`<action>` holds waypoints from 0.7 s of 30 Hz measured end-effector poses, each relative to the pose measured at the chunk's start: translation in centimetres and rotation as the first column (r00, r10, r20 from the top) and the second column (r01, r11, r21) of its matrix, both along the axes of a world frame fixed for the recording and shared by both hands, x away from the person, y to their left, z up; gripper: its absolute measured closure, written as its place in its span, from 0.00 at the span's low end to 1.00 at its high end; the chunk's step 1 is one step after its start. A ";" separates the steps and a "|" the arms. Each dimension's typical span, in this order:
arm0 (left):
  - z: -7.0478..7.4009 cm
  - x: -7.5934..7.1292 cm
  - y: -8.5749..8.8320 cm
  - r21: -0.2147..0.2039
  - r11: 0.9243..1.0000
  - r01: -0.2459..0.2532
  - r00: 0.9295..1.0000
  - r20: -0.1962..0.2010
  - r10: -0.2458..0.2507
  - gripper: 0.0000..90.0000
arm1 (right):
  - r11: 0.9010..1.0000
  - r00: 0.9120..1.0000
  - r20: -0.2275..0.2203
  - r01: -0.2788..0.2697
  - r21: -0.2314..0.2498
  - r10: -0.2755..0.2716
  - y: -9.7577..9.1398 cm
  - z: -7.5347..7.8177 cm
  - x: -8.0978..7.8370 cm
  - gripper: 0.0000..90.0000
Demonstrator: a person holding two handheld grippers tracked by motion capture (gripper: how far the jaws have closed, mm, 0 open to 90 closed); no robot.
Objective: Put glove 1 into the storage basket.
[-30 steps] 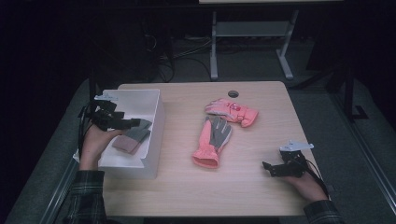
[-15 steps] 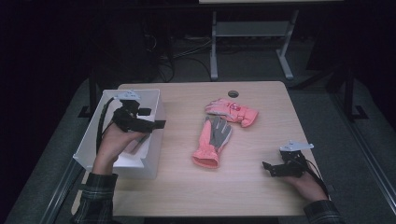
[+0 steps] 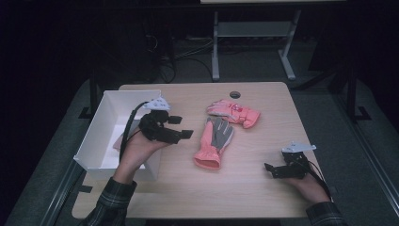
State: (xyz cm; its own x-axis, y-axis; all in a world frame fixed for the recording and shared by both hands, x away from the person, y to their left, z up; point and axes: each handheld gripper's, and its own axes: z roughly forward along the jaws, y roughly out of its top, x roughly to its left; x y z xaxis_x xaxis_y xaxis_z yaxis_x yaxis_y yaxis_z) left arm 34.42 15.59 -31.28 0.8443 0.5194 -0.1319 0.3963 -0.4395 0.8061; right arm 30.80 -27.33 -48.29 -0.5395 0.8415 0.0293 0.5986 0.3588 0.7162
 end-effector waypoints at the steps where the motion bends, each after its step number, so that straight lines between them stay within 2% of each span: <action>1: -0.2 -0.1 -0.5 -0.001 1.000 0.013 1.000 -0.007 -0.013 0.41 | 1.000 1.000 0.000 0.000 0.000 0.000 0.0 0.0 0.0 0.09; 5: -1.6 -0.4 -2.6 0.016 0.999 0.046 0.998 -0.036 -0.046 0.66 | 1.000 1.000 0.000 0.000 0.000 0.000 0.0 0.0 0.0 0.09; 7: -2.3 -0.5 -3.4 0.030 0.998 0.049 0.998 -0.035 -0.048 0.81 | 1.000 1.000 0.000 0.000 0.000 0.000 0.0 0.0 0.0 0.09; 10: -4.0 -0.3 -4.6 0.064 0.997 0.050 0.997 -0.064 -0.046 0.99 | 1.000 1.000 0.000 0.001 0.000 -0.001 0.0 0.0 0.0 0.09; 13: -6.0 0.1 -5.5 0.132 0.990 0.053 0.997 -0.070 -0.044 1.00 | 1.000 1.000 0.001 0.000 0.000 0.000 0.0 0.0 0.0 0.09; 15: -7.2 0.4 -5.9 0.169 0.985 0.034 0.998 -0.052 -0.025 1.00 | 1.000 1.000 0.000 0.000 0.000 0.000 0.0 0.0 0.0 0.09; 16: -7.7 0.6 -6.0 0.168 0.986 0.023 0.998 -0.057 -0.013 1.00 | 1.000 1.000 0.000 0.000 0.000 0.000 0.0 0.0 0.0 0.09; 21: -9.7 1.7 -5.8 0.209 0.978 -0.026 0.996 -0.075 0.043 1.00 | 1.000 1.000 -0.001 0.000 0.000 0.000 0.0 0.0 0.0 0.09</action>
